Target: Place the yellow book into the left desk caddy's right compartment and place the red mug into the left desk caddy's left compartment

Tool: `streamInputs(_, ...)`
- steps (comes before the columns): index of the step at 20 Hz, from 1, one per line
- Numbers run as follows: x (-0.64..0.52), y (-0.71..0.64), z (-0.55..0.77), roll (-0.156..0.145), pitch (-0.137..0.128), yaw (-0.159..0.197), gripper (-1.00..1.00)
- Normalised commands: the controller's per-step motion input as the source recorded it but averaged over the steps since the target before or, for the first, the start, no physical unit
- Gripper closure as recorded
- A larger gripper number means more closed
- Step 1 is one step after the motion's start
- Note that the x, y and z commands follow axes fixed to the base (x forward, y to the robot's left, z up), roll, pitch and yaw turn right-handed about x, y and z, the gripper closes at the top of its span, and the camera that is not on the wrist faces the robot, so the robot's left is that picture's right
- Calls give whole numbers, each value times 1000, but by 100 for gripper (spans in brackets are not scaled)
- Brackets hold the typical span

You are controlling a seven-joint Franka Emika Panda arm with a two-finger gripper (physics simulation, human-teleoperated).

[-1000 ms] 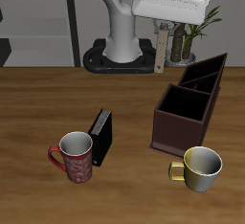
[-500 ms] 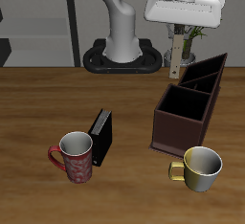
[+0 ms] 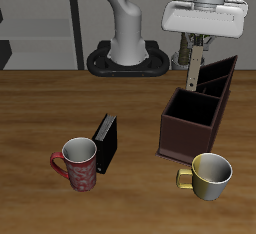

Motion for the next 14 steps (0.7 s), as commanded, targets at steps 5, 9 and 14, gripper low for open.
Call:
streamInputs(5,182,173,-96,47,-5,1,100)
streamInputs(9,42,104,-81,16,-24,7,100)
streamInputs(14,86,32,-138,6,3,-16,100)
